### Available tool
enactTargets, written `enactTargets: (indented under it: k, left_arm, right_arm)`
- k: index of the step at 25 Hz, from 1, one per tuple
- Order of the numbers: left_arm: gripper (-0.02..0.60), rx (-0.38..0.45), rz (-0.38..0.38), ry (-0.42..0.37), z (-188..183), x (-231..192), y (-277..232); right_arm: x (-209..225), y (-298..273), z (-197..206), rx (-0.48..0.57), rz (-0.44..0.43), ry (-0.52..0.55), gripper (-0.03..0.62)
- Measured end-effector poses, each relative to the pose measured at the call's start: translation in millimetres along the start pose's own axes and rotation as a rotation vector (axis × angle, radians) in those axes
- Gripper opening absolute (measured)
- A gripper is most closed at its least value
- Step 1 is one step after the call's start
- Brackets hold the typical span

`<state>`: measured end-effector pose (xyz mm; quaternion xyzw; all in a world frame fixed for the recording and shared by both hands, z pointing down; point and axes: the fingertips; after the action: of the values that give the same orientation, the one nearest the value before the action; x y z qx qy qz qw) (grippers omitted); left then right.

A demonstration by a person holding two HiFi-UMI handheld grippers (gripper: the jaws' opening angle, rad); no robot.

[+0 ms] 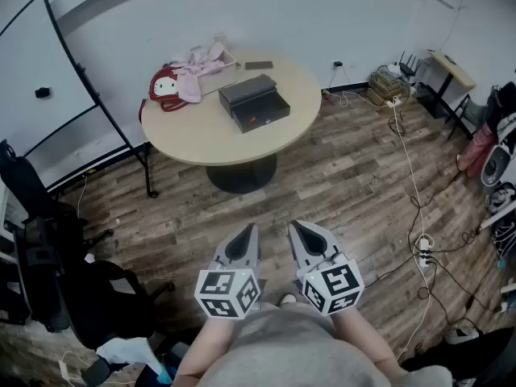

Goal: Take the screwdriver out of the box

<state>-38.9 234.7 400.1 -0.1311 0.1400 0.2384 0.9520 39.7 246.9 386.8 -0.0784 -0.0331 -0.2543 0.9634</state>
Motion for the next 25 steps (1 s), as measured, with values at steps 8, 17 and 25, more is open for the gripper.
enactTargets:
  k: [8, 17, 25]
  left_arm:
    - [0.003, -0.001, 0.012, 0.006, -3, 3, 8]
    - [0.003, -0.003, -0.005, 0.038, -3, 0, -8]
    - [0.003, 0.010, -0.054, 0.054, 1, 3, -34]
  right_arm:
    - [-10, 3, -3, -0.009, 0.001, -0.003, 0.000]
    - [10, -2, -6, 0.024, -0.020, -0.076, 0.000]
    - [39, -7, -4, 0.017, -0.050, -0.080, 0.000]
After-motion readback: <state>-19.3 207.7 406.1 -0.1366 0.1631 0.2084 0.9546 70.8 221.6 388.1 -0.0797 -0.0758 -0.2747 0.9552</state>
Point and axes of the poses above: the fingertips, and each gripper's own axes: y backward along the fingers, x to its right, z out of its underside, and after that the axes turned 1 degree about x, right-handed
